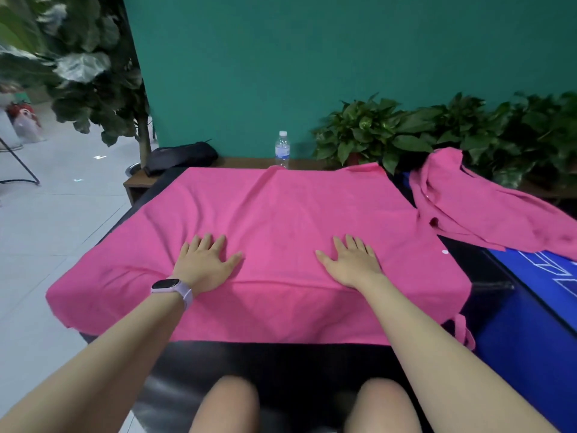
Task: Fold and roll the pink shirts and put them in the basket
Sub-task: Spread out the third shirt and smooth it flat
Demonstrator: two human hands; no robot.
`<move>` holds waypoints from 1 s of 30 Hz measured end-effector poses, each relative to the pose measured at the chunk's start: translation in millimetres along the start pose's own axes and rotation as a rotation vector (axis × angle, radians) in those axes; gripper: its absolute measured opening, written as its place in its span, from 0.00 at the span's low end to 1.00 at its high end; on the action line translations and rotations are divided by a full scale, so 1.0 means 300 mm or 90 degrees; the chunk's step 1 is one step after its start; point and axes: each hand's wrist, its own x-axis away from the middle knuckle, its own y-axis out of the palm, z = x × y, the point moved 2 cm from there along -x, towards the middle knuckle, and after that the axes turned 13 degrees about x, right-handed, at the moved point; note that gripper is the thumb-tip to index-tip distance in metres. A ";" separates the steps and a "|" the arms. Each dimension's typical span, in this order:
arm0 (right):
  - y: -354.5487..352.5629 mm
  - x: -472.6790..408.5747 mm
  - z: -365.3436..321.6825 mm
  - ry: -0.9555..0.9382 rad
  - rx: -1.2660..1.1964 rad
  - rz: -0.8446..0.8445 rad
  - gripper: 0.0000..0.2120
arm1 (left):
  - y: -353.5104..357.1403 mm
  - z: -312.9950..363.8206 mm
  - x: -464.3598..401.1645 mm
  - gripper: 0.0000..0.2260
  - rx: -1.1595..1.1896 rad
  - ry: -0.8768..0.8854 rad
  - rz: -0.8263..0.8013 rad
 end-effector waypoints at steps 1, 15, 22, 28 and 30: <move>0.005 0.003 0.000 -0.001 0.000 -0.004 0.41 | 0.008 0.000 0.004 0.37 0.003 -0.010 -0.011; -0.025 -0.295 0.027 -0.010 -0.001 -0.006 0.40 | 0.033 0.041 -0.262 0.38 -0.010 -0.041 -0.015; -0.036 -0.526 0.042 -0.010 -0.007 0.008 0.40 | 0.062 0.048 -0.524 0.38 -0.013 -0.045 -0.012; -0.050 -0.762 0.049 -0.010 0.001 0.007 0.40 | 0.091 0.039 -0.788 0.38 -0.021 -0.035 -0.023; -0.056 -0.848 0.050 -0.011 0.002 0.011 0.39 | 0.100 0.036 -0.879 0.39 -0.020 -0.034 -0.019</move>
